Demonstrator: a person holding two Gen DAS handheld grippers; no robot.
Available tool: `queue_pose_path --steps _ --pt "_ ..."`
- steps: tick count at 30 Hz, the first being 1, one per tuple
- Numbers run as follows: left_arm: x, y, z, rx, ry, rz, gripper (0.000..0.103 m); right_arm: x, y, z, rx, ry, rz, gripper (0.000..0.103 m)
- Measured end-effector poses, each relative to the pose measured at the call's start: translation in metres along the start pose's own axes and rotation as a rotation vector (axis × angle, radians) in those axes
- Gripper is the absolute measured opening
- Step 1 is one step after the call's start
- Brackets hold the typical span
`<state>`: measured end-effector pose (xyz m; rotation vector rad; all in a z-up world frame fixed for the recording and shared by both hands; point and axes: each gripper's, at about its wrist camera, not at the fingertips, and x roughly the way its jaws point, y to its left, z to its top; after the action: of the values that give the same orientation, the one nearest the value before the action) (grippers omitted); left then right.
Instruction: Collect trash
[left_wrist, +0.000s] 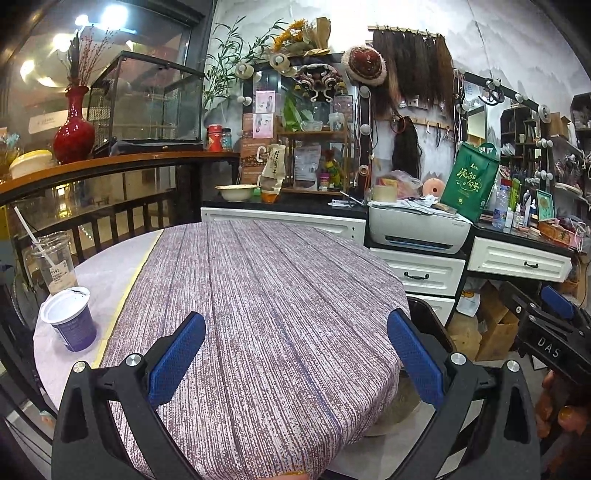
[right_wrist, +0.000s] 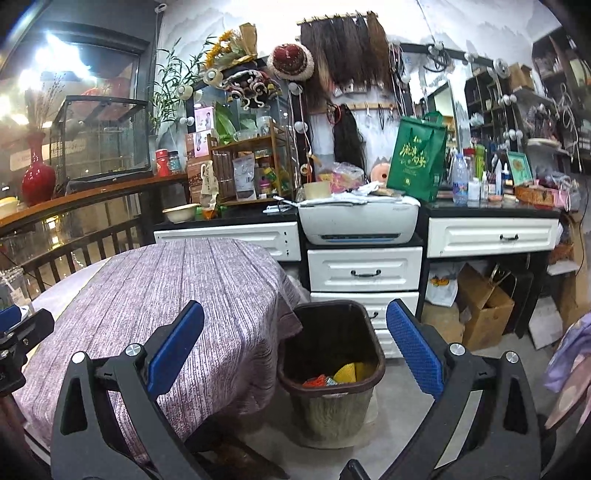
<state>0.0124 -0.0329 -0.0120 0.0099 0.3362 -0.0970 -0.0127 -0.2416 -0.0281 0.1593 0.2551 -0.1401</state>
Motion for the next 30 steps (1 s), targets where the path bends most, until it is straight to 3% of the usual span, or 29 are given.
queue_pose_path --steps 30 --pt "-0.005 0.015 0.004 -0.056 -0.008 0.001 0.097 -0.003 0.014 -0.009 -0.066 -0.002 0.031 0.097"
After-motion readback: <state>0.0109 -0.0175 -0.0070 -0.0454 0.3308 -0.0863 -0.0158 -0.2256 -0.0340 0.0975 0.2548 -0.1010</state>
